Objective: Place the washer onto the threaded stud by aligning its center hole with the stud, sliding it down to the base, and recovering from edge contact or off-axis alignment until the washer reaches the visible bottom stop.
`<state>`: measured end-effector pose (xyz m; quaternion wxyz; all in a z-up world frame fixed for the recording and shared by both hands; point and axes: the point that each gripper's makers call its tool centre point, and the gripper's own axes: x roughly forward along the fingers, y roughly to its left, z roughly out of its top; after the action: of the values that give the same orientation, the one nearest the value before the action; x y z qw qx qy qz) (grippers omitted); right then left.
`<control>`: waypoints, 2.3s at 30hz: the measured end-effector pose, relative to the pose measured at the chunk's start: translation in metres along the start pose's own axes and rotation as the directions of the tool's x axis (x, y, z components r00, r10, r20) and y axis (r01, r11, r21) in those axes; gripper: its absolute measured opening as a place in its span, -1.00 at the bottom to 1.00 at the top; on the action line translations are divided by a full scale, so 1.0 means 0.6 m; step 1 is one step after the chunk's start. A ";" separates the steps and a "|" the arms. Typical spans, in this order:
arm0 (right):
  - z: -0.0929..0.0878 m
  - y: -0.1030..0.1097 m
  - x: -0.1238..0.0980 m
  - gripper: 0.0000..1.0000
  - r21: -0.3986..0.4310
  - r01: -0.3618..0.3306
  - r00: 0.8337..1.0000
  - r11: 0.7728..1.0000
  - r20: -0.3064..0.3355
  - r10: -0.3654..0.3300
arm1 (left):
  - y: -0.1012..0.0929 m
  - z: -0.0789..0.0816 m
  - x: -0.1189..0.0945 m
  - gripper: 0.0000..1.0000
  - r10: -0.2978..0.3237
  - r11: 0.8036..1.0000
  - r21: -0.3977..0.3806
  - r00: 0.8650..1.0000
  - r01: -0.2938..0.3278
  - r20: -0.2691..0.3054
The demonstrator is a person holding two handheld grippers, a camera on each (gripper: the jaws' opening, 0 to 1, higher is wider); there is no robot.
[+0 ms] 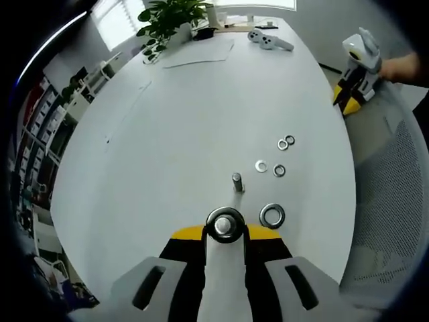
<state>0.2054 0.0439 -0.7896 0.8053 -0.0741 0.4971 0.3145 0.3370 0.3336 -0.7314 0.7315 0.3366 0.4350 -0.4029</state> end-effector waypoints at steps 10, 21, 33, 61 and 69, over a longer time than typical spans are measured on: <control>0.000 0.000 0.000 -0.52 0.000 0.000 1.000 1.000 0.000 0.000 | -0.002 -0.008 0.019 -0.62 -0.030 1.000 -0.001 0.999 0.030 -0.037; 0.001 0.000 -0.001 -0.52 0.004 -0.001 1.000 1.000 0.004 0.001 | -0.004 -0.022 0.049 -0.62 -0.058 0.998 -0.016 0.995 0.057 -0.078; 0.001 0.000 0.000 -0.52 0.005 -0.002 1.000 1.000 0.005 0.002 | -0.010 -0.031 0.072 -0.62 -0.085 0.996 -0.016 0.988 0.084 -0.127; 0.001 -0.002 -0.001 -0.52 0.001 0.004 1.000 1.000 0.004 -0.004 | 0.004 -0.054 0.044 -0.33 -0.011 0.998 -0.068 0.995 0.004 -0.101; 0.000 -0.001 -0.001 -0.52 0.000 0.004 1.000 1.000 0.000 -0.004 | 0.009 -0.038 0.008 -0.32 0.045 0.995 -0.089 0.998 -0.049 -0.042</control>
<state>0.2058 0.0430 -0.7891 0.8060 -0.0751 0.4967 0.3129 0.3351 0.3539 -0.7437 0.7464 0.3215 0.4592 -0.3587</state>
